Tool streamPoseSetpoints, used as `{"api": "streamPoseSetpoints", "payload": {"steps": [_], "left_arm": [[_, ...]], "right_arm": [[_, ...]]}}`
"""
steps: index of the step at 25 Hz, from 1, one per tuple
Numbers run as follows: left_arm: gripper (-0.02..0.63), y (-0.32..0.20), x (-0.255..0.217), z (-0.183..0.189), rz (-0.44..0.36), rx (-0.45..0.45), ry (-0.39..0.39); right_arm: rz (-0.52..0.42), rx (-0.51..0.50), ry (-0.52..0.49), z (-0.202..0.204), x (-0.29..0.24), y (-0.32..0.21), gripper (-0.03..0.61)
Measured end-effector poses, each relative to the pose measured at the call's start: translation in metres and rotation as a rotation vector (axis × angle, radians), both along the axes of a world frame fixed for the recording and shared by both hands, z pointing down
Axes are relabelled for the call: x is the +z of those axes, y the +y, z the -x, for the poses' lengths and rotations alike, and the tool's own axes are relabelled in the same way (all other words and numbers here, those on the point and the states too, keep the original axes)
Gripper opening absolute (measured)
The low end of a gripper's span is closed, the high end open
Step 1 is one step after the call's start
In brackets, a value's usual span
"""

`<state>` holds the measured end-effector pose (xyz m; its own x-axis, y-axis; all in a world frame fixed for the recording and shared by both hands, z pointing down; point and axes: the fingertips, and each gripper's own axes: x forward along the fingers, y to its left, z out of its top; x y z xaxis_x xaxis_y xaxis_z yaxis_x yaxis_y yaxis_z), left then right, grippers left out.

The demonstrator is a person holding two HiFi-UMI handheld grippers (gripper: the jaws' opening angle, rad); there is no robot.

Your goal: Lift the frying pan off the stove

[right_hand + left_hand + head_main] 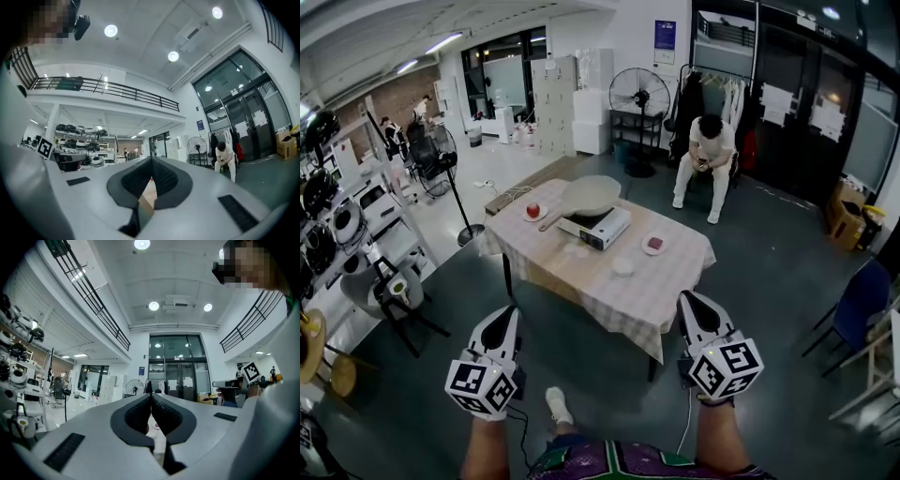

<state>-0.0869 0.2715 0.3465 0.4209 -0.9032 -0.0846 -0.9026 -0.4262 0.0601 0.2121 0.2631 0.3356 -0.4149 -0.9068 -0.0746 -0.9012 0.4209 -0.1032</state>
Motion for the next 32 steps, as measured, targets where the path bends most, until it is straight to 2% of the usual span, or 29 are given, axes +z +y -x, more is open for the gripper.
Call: {"api": "streamPoseSetpoints", "payload": {"steps": [6,13,18,25,30,32], "left_arm": [[0.023,-0.005,0.009,0.006,0.009,0.000,-0.002],[0.023,-0.017,0.012,0.022,0.017,-0.012,0.000],[0.023,-0.044,0.022,0.040,0.035,-0.024,-0.005],[0.023,-0.116,0.036,0.078,0.094,-0.062,0.007],[0.023,-0.194,0.035,0.125,0.116,-0.071,0.032],[0.023,-0.230,0.031,0.142,0.109,-0.054,0.009]], "right_arm": [[0.028,-0.008,-0.045,0.007,0.010,-0.007,0.006],[0.040,-0.020,-0.025,0.024,0.012,-0.023,0.006],[0.060,-0.038,-0.022,0.044,0.021,-0.053,0.006],[0.090,-0.050,-0.048,0.074,0.023,-0.136,0.006],[0.098,-0.036,-0.043,0.108,0.010,-0.222,0.006],[0.097,-0.031,-0.040,0.126,0.004,-0.259,0.006]]}}
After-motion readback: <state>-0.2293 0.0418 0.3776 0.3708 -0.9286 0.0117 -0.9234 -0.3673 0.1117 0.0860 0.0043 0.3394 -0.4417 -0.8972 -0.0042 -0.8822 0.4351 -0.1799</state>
